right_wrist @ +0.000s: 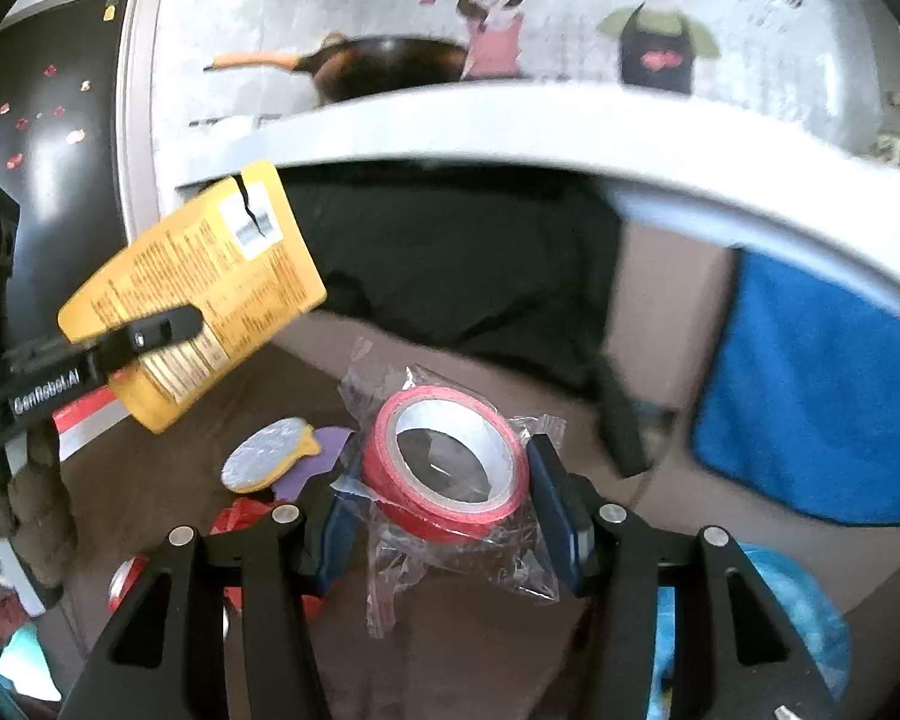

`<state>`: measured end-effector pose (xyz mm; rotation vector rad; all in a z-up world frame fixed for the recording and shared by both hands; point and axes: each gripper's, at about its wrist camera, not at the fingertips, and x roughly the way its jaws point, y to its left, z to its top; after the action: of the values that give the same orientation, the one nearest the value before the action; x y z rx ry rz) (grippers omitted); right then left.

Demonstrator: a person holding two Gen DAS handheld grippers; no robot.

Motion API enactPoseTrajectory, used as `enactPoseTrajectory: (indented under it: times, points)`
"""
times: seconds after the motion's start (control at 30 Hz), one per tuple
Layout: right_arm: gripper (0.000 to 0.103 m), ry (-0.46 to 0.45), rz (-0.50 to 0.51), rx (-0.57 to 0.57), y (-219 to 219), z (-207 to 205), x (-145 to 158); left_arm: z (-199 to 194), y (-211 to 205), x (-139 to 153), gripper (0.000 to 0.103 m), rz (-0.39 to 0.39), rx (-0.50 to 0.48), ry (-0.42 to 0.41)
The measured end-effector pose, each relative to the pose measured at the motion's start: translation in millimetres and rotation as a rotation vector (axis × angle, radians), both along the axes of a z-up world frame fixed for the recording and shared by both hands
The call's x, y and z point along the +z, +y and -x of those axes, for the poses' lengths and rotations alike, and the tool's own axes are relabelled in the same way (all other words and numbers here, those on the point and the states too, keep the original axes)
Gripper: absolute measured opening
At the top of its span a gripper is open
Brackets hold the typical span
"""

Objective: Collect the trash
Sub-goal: 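Lift the yellow packet and tape roll in its plastic wrap over the bin, then open both grippers to drop the packet and tape roll into the bin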

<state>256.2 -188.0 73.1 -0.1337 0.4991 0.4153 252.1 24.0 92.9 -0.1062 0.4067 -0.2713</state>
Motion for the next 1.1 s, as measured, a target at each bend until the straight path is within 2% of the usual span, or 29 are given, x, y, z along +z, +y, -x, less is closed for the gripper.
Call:
enactPoseTrajectory:
  times: [0.2, 0.4, 0.6, 0.77, 0.87, 1.1]
  points:
    - [0.049, -0.060, -0.001, -0.099, -57.4, 28.1, 22.2, 12.6, -67.4, 7.2, 0.000, -0.016, -0.103, -0.013]
    - [0.049, -0.063, -0.020, -0.219, -127.3, 47.0, 20.6, 20.9, -145.6, -7.7, 0.000, -0.049, -0.216, 0.014]
    - [0.049, -0.048, -0.055, -0.314, -193.5, 60.0, 2.9, 19.2, -216.7, -28.1, 0.000, -0.096, -0.313, 0.037]
    - [0.049, -0.025, -0.064, -0.378, -232.3, 57.0, -19.4, -0.8, -259.2, -52.5, 0.000, -0.092, -0.375, 0.117]
    - [0.049, 0.000, -0.083, -0.399, -249.7, 48.2, -34.6, -13.7, -272.5, -68.1, 0.000, -0.066, -0.408, 0.169]
    - [0.049, 0.055, -0.131, -0.404, -267.6, 22.7, -67.3, -36.1, -289.7, -98.3, 0.000, -0.061, -0.423, 0.244]
